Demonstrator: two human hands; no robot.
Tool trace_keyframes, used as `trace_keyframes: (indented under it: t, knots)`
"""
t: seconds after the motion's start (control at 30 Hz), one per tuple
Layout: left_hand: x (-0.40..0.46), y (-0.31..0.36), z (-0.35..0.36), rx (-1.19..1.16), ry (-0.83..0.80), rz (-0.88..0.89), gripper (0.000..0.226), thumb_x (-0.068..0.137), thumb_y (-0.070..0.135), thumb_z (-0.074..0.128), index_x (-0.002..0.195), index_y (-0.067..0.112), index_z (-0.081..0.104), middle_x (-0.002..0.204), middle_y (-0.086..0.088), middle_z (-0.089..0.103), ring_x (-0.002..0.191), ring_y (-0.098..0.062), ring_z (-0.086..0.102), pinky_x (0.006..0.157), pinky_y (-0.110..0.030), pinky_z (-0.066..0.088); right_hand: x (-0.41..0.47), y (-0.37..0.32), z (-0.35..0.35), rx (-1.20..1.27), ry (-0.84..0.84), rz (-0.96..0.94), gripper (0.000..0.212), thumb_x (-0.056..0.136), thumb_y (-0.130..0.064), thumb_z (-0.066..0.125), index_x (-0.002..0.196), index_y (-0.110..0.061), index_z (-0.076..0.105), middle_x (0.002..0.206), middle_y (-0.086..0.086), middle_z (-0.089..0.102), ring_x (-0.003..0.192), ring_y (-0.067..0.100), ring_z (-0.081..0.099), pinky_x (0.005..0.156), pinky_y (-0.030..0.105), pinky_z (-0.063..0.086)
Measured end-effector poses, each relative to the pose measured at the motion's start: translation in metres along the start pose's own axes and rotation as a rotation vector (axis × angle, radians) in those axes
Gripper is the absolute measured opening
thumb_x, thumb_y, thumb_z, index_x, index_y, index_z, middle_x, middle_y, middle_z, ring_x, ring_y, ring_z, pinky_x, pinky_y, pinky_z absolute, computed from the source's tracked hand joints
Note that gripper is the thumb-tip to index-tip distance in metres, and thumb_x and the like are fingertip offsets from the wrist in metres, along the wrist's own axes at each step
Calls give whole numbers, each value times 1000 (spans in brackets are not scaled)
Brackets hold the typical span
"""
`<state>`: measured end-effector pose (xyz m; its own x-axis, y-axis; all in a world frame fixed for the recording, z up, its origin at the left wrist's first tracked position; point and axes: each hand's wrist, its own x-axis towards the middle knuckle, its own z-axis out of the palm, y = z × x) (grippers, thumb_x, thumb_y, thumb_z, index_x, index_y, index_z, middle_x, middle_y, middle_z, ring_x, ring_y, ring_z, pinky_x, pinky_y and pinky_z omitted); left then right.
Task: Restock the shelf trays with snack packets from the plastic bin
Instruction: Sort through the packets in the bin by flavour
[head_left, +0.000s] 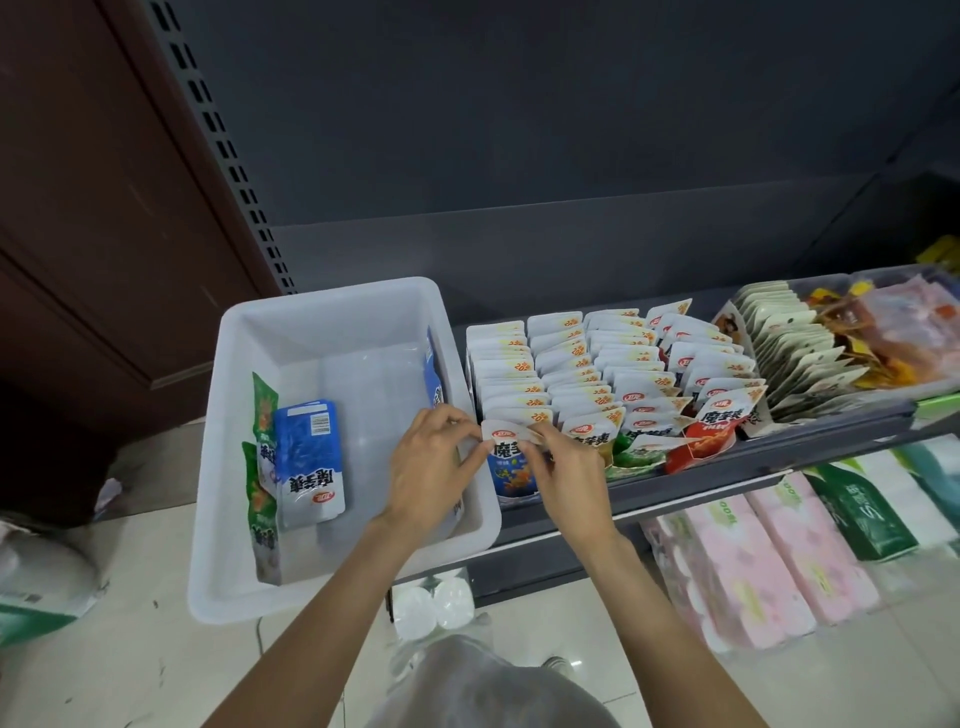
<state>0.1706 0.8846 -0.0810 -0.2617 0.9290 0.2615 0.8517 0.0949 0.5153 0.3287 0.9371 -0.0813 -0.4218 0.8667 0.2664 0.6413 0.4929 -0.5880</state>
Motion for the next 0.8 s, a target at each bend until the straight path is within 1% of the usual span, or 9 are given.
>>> trace_keyframes:
  t: [0.1,0.2,0.33,0.4,0.47,0.53,0.63,0.7,0.8]
  knots:
    - [-2,0,-4,-65,2,-19,13,84,31,68,89,20,69,97,6,60,92,-12,54,72,-20,39,1,-5,-6,-75,2,-4,20,88,-16,66,108,-12,65,79,7,71,65,24,67,57,24,45]
    - [-9,-8,-18,-90,29,-18,11,84,32,66,90,24,66,98,8,59,92,-10,53,75,-22,43,0,-20,-22,-202,190,-113,15,86,-11,65,101,-14,64,80,1,68,62,19,64,48,23,45]
    - [-34,-47,-47,-14,179,-116,23,84,29,61,105,20,63,105,2,62,94,-16,57,79,-30,48,10,-63,-31,-118,338,-317,17,88,-9,53,94,-11,68,89,2,68,76,15,62,59,19,44]
    - [-47,-71,-56,70,172,-236,38,78,16,72,113,14,59,110,-8,61,96,-29,59,80,-38,50,18,-85,-12,-1,218,-420,15,85,-5,59,94,-13,68,93,0,68,81,15,62,61,24,50]
    - [-54,-93,-58,112,34,-377,56,76,13,73,127,9,50,125,-15,54,112,-35,53,93,-45,47,28,-104,19,1,1,-500,23,81,-4,62,100,-16,67,101,-2,67,88,17,63,65,28,53]
    - [-57,-108,-58,111,-131,-470,70,84,21,66,143,7,31,144,-16,37,132,-33,36,108,-41,33,41,-117,61,-96,-324,-514,39,84,-6,59,121,-15,60,125,0,59,112,20,56,85,34,52]
    - [-50,-116,-52,180,-314,-572,79,93,33,51,149,3,3,155,-16,13,144,-28,14,115,-33,11,58,-123,120,-292,-746,-565,66,89,-1,47,150,-12,23,158,2,17,144,18,16,116,36,22]
    - [-45,-117,-48,308,-434,-537,78,95,37,43,147,-1,-2,156,-18,9,144,-28,9,117,-33,5,65,-121,143,-413,-885,-613,72,91,-2,44,152,-14,9,160,-1,1,147,15,2,118,35,11]
    - [-42,-121,-44,402,-546,-473,78,94,41,41,149,1,2,157,-16,8,145,-27,7,118,-38,5,64,-110,155,-538,-960,-575,74,92,-11,47,152,-15,3,160,-1,-4,147,16,2,117,39,13]
